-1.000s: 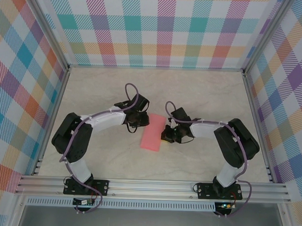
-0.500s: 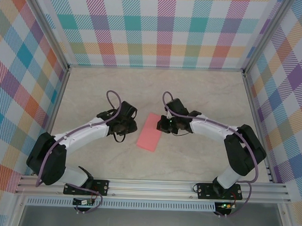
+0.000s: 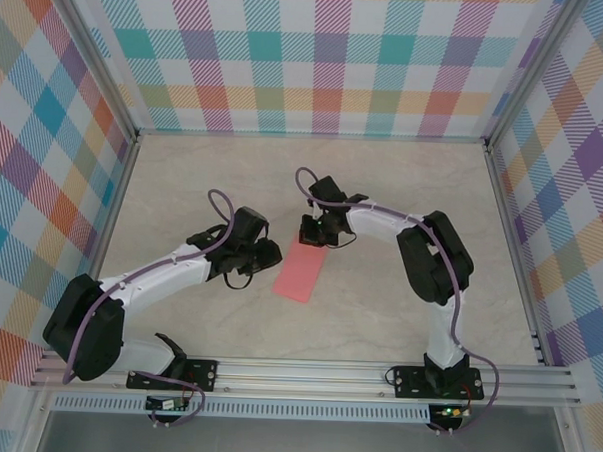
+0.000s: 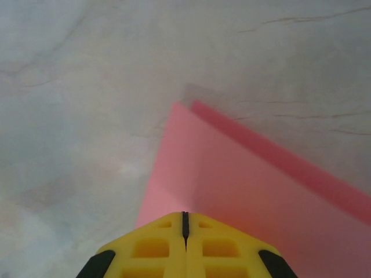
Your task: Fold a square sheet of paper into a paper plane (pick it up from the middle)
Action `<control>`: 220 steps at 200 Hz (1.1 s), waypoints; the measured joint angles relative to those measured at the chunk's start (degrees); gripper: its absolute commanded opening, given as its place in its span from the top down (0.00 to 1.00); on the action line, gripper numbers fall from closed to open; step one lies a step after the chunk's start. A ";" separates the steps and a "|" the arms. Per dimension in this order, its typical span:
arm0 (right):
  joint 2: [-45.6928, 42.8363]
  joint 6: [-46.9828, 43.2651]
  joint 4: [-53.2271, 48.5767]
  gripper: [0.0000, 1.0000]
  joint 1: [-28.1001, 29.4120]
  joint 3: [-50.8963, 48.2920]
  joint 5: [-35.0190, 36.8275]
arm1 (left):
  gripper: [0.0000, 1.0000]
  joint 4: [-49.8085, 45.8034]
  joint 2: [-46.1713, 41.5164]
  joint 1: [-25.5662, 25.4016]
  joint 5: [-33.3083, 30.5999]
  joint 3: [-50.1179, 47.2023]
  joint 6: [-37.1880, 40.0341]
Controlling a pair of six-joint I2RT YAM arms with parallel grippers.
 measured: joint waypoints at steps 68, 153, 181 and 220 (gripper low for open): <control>-0.57 2.38 -4.07 1.00 -5.07 -1.46 6.32 | 0.70 6.08 5.70 -2.29 3.78 0.09 -1.77; -16.35 16.22 -5.25 1.00 -7.17 -21.22 10.80 | 0.80 13.66 14.01 -10.45 3.82 2.25 -7.56; -20.61 18.80 -4.33 1.00 -7.19 -26.53 8.83 | 0.85 16.57 16.26 -12.37 2.99 2.54 -10.05; -28.09 17.14 2.36 1.00 -7.17 -31.61 3.28 | 0.94 19.93 18.36 -14.82 1.07 2.67 -13.44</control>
